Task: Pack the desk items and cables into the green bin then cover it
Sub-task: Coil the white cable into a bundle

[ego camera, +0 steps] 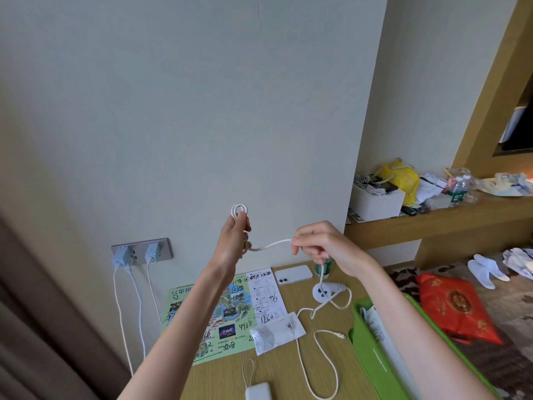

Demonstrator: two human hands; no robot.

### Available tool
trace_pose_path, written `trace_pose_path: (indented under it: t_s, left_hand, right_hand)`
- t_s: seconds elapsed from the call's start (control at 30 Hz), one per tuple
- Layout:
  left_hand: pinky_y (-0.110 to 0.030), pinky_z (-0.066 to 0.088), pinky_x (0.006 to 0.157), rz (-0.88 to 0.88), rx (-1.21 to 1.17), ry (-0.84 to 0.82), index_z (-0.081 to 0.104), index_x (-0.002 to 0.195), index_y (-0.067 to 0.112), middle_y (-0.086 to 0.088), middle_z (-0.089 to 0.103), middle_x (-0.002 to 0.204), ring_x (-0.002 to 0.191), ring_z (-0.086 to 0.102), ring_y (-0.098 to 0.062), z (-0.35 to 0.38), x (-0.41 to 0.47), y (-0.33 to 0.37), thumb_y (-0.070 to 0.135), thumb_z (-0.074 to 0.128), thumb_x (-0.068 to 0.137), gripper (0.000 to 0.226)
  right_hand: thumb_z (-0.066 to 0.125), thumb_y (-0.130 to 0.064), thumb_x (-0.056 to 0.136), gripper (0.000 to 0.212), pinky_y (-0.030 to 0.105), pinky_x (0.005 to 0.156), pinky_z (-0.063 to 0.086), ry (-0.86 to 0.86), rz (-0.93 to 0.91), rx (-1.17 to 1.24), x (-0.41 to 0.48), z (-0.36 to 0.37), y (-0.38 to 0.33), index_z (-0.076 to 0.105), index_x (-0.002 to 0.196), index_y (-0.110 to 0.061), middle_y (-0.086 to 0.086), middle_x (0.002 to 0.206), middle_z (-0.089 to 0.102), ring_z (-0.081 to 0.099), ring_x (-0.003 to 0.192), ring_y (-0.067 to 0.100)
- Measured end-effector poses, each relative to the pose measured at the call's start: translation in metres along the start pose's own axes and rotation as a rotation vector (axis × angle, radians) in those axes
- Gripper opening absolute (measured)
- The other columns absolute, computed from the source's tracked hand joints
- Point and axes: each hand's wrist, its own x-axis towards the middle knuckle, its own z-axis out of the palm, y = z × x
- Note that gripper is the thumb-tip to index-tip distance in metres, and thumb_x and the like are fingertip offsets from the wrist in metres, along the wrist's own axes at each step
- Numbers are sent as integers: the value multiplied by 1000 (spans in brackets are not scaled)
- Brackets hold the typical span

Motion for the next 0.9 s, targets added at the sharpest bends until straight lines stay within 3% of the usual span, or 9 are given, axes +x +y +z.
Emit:
trace_pose_path:
  t_s: [0.13,0.27,0.43,0.53,0.6,0.67,0.77,0.9]
  left_hand:
    - [-27,31,60,28,-41,-73,47,82,18,2,43,72,59,36,-12,-1,1,1,42,37,102,33]
    - [-19,30,50,90,102,-152,46,80,22,6,41,66,54,35,-7,8,-3,1,43,37,102,32]
    - [-10,27,43,199,173,-240,45,77,21,17,33,53,47,29,-1,17,-15,4,43,34,103,36]
    - [-12,26,44,260,178,-296,43,78,14,15,32,52,46,27,-3,19,-22,9,44,27,104,42]
    - [-14,26,44,265,217,-358,44,78,13,6,34,58,48,28,-7,19,-25,12,47,26,103,46]
    - [-18,25,46,228,254,-428,44,79,13,-8,33,69,53,27,-12,18,-27,14,48,31,101,43]
    - [-23,24,50,136,192,-523,43,76,16,-5,34,65,54,27,-13,14,-30,16,40,41,101,35]
    - [-18,29,46,143,137,-467,46,74,16,0,36,63,48,30,-9,11,-29,21,35,40,102,35]
  right_hand:
    - [58,-17,92,18,20,48,35,-51,-45,16,1,-3,-12,70,88,-5,1,61,47,34,47,10]
    - [51,-18,100,23,21,47,37,5,-118,-130,8,6,-24,70,99,-6,4,64,51,38,46,11]
    - [53,-15,99,15,24,46,39,135,-167,-349,20,14,-33,63,95,-5,2,56,52,40,42,6]
    - [62,-12,92,9,17,47,35,220,-196,-385,26,12,-32,55,92,-6,-4,49,53,41,45,6]
    - [64,-8,88,13,20,49,33,231,-206,-387,30,11,-31,52,91,-8,-5,47,54,40,46,8]
    - [69,-8,83,21,26,50,31,252,-207,-377,33,8,-30,49,89,-11,-6,45,50,35,47,12]
    - [76,-20,81,30,27,50,27,281,-192,-294,33,-1,-28,47,86,-14,-6,47,45,31,49,13]
    - [55,-36,97,28,25,54,37,201,-115,51,27,-9,-10,56,83,-12,-3,57,37,34,50,10]
